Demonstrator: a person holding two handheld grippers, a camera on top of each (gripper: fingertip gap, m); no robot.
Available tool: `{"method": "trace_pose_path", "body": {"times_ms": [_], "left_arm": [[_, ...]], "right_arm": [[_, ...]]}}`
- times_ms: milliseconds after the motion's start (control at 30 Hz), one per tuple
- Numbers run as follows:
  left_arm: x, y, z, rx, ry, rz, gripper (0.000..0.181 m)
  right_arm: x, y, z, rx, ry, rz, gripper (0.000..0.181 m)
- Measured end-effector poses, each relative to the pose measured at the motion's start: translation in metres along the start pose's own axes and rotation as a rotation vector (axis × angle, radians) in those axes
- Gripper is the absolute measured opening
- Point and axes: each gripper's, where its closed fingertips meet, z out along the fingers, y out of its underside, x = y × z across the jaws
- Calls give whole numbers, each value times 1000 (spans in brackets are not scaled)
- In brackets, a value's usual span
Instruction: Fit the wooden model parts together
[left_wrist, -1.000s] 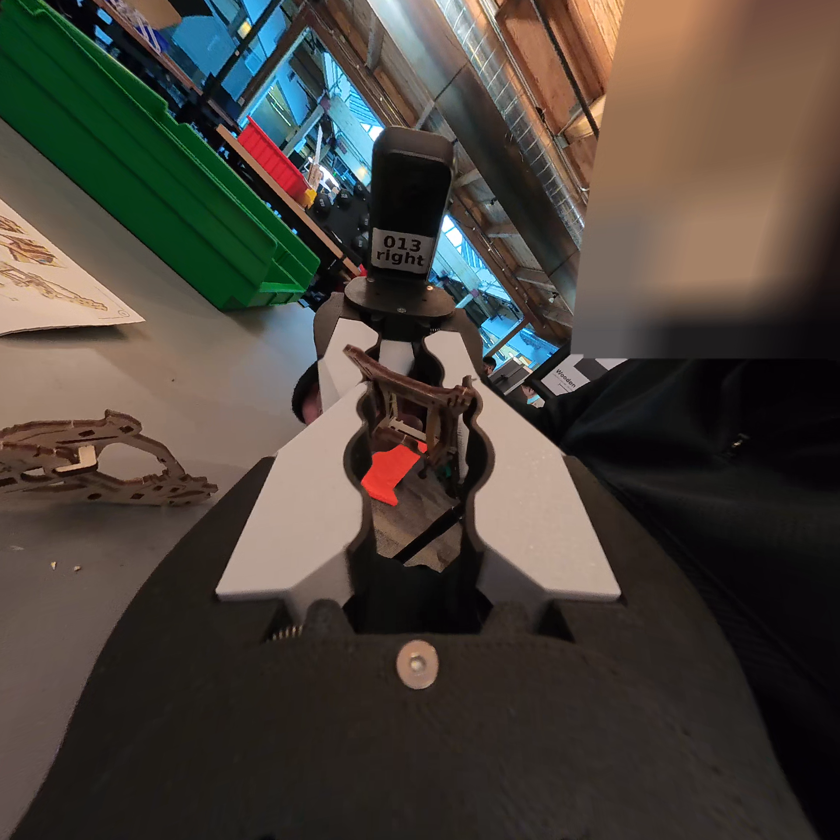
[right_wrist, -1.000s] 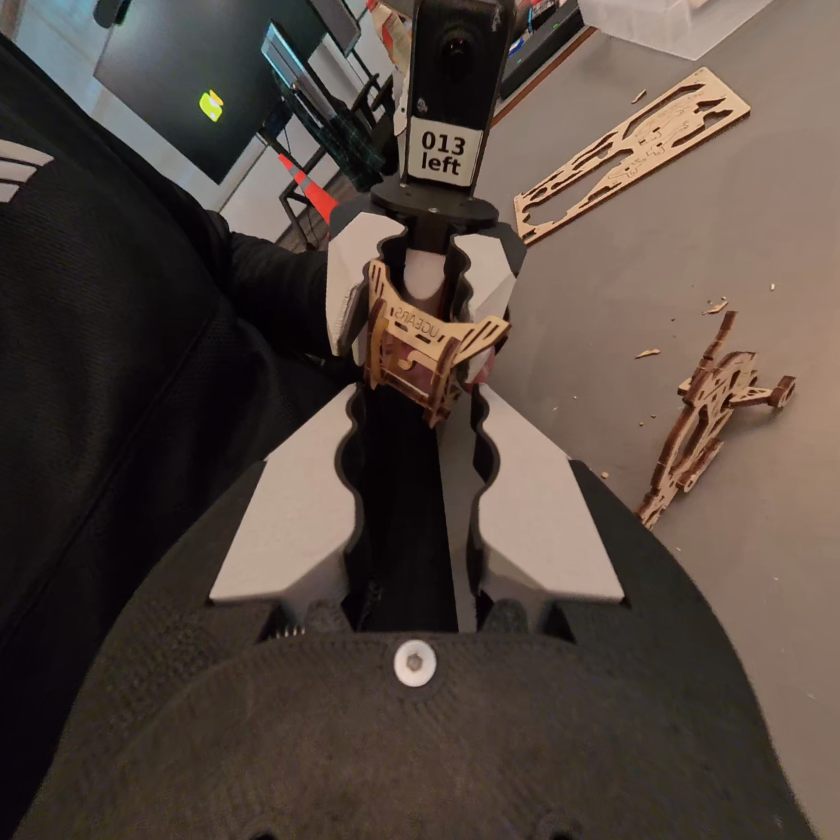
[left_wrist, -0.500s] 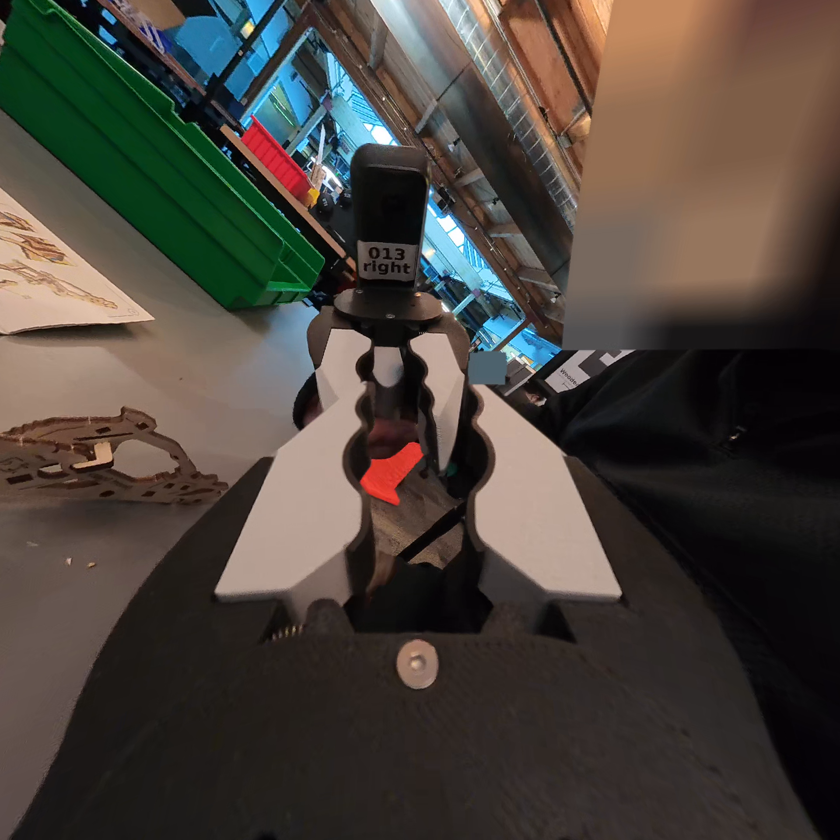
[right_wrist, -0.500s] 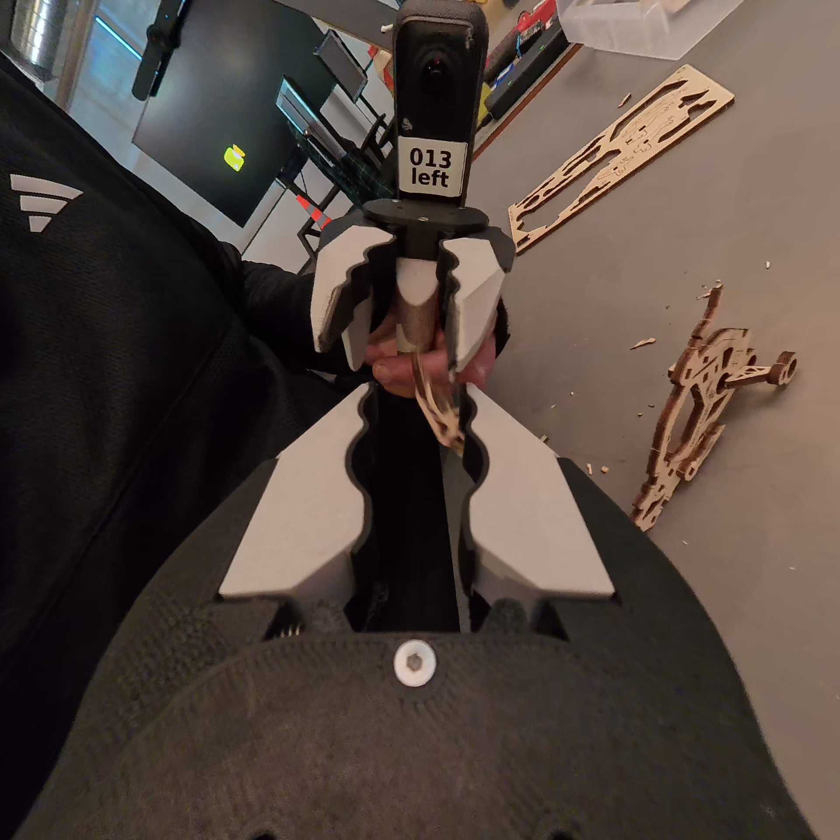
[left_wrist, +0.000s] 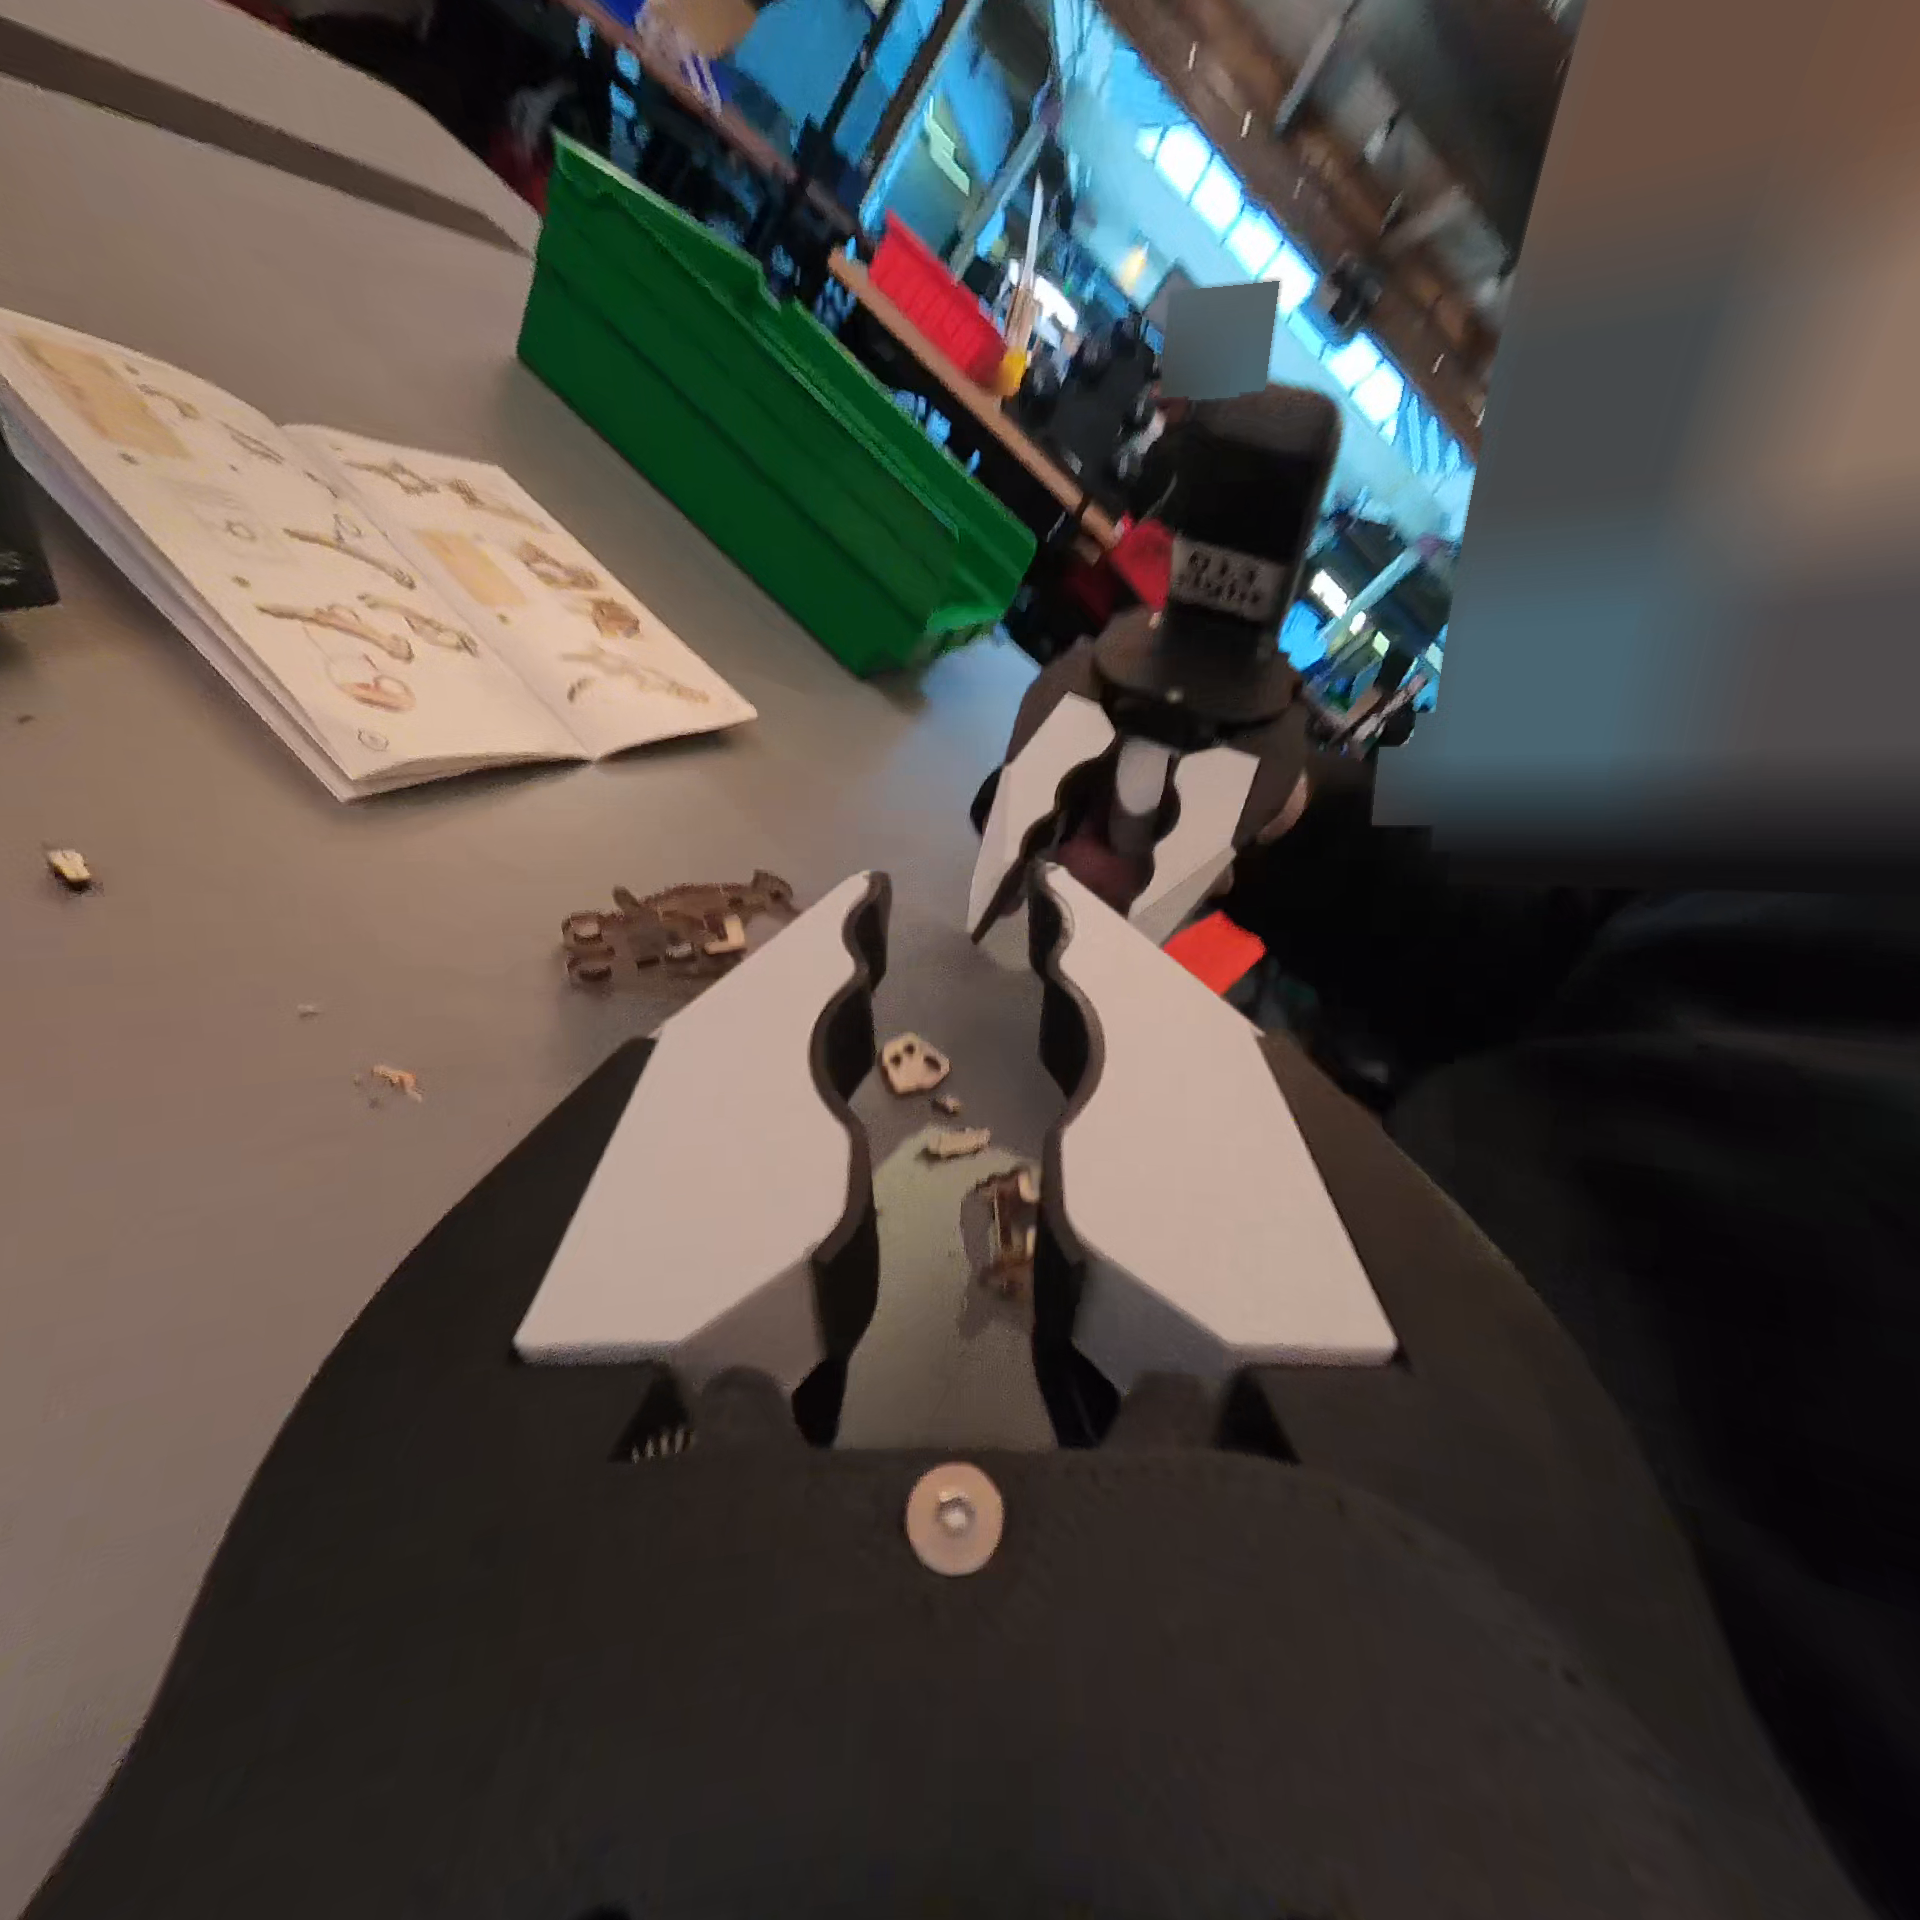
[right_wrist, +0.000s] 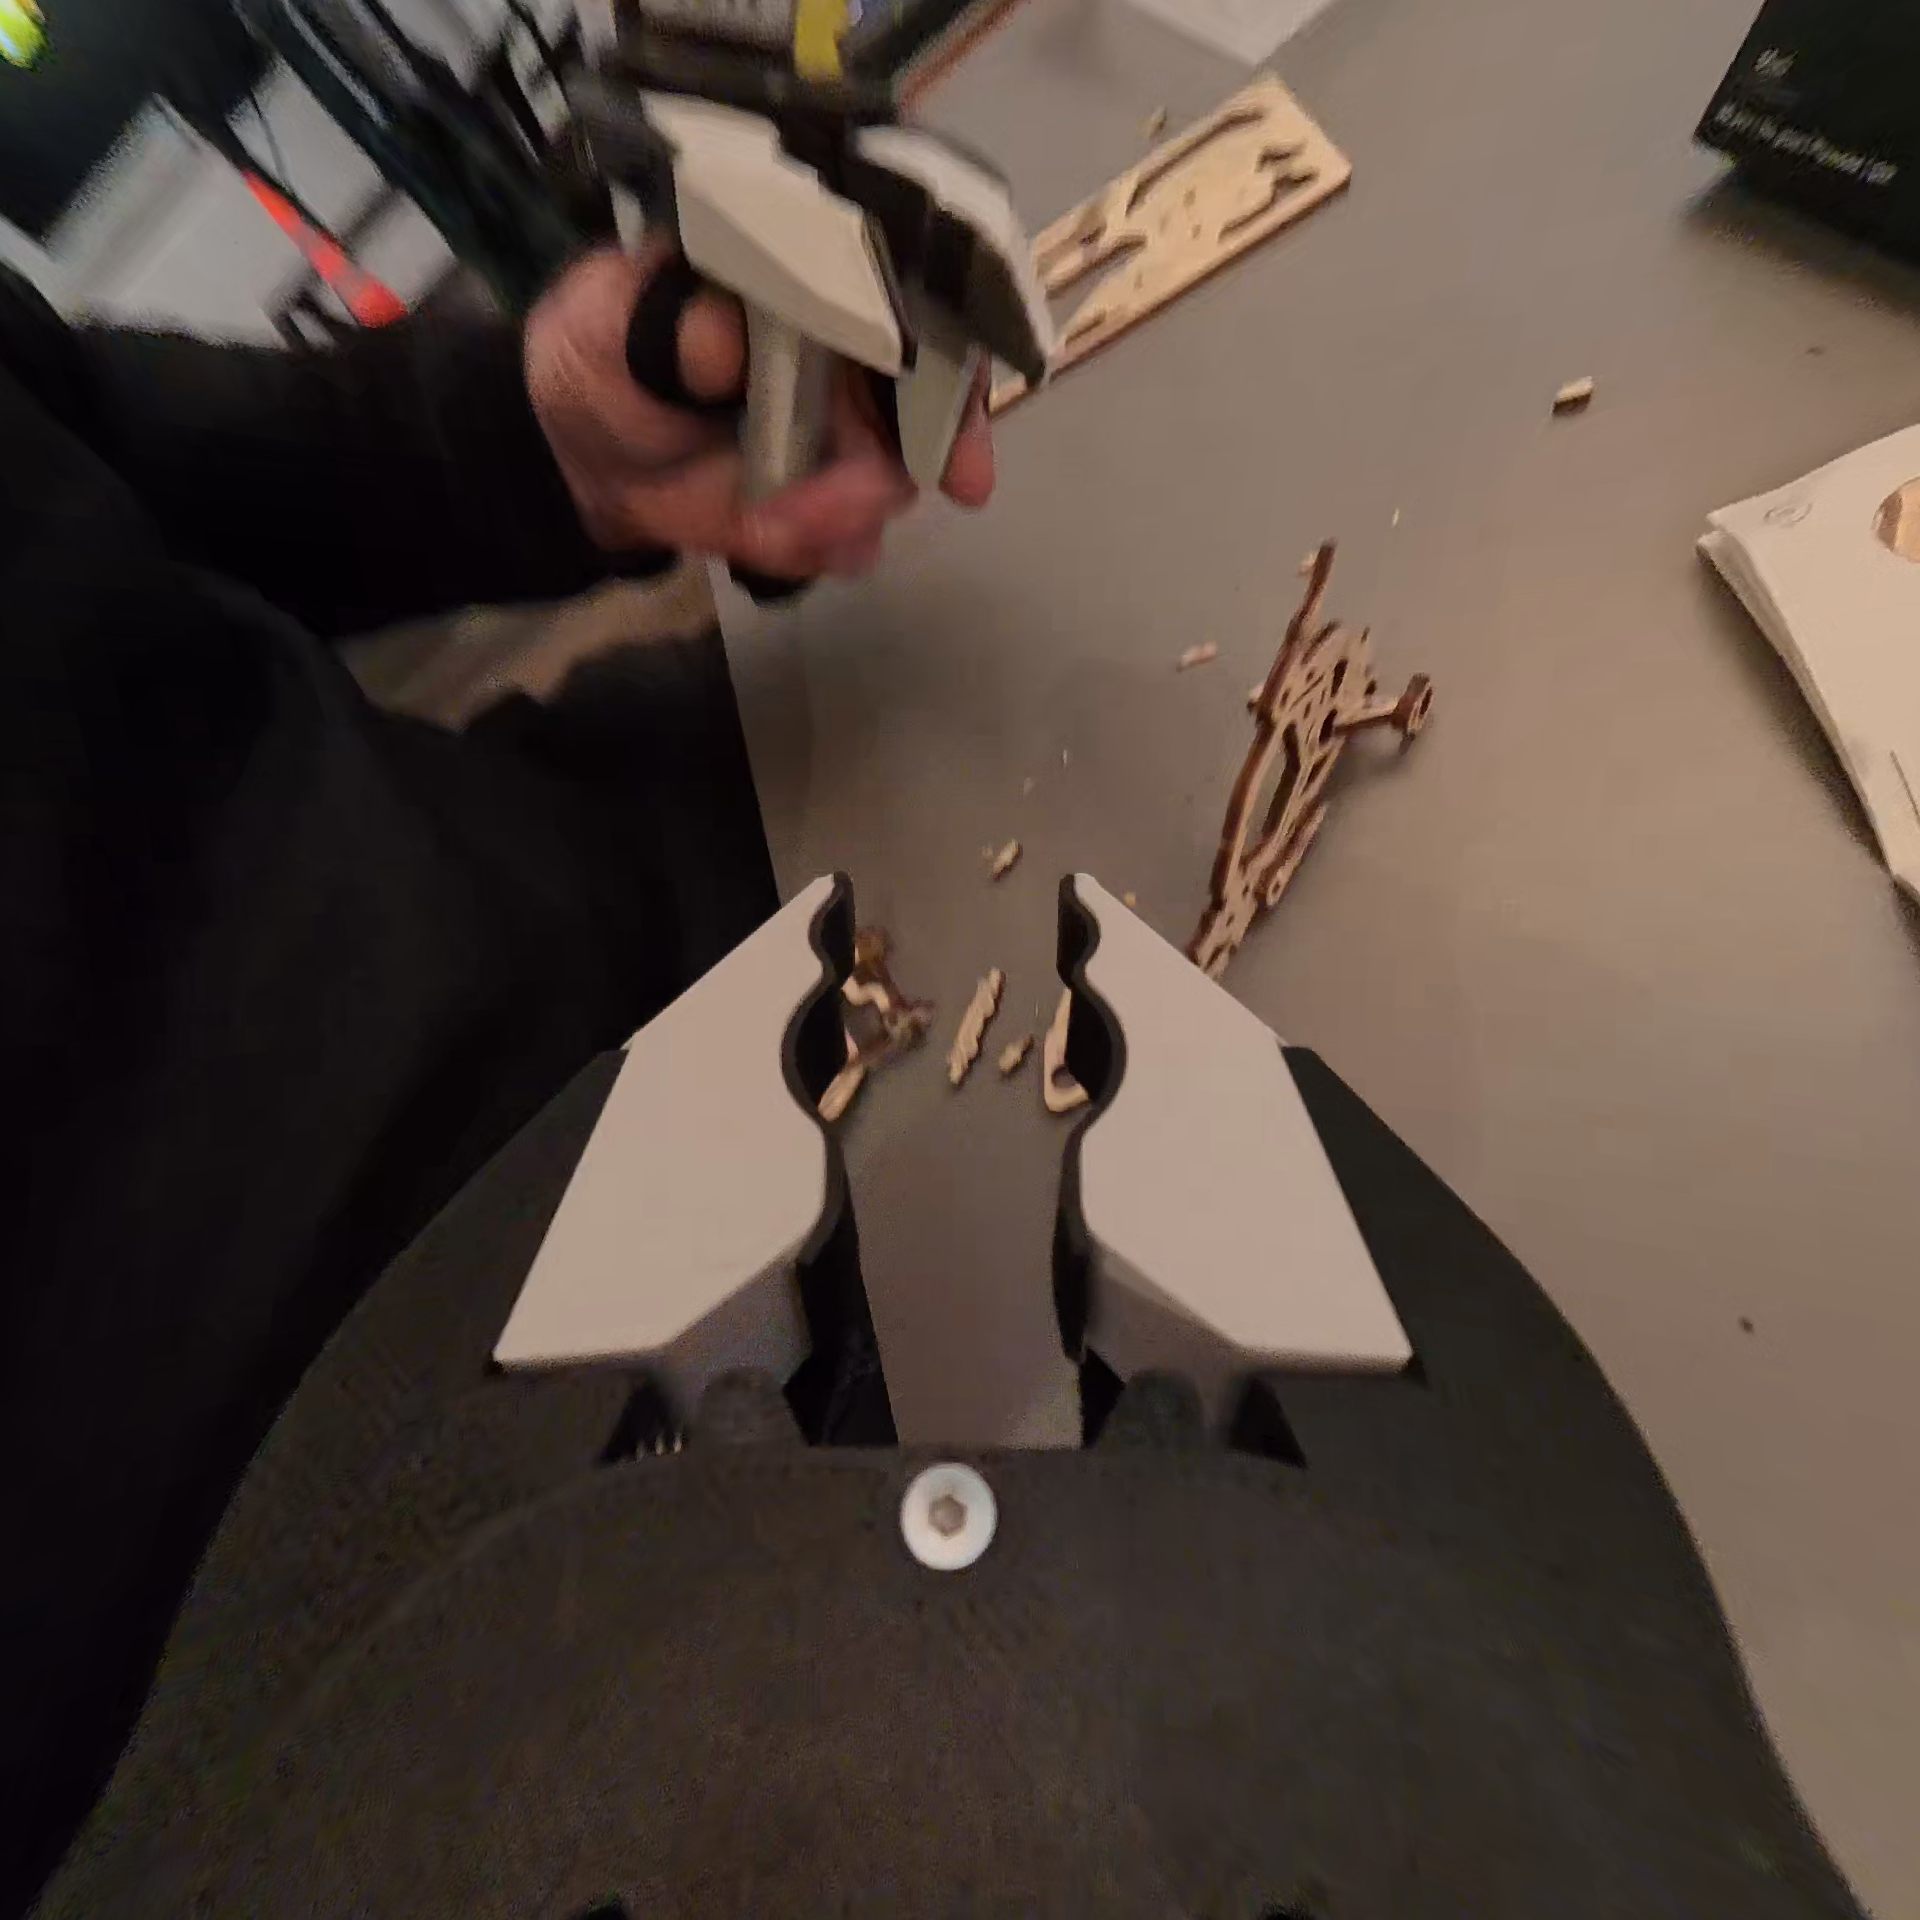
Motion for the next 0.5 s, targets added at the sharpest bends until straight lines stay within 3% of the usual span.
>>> {"method": "trace_pose_path", "body": {"times_ms": [200, 300, 400, 500], "left_arm": [[24, 74, 6, -314, -39, 196, 34], [24, 105, 12, -435, -79, 313, 37], [17, 97, 17, -432, -146, 409, 36], [18, 86, 18, -438, -104, 400, 36]], "right_arm": [[-3, 48, 0, -221, 170, -227, 26], [-6, 52, 7, -226, 207, -253, 14], [10, 39, 9, -182, 353, -272, 16], [29, 24, 11, -164, 488, -297, 28]]}}
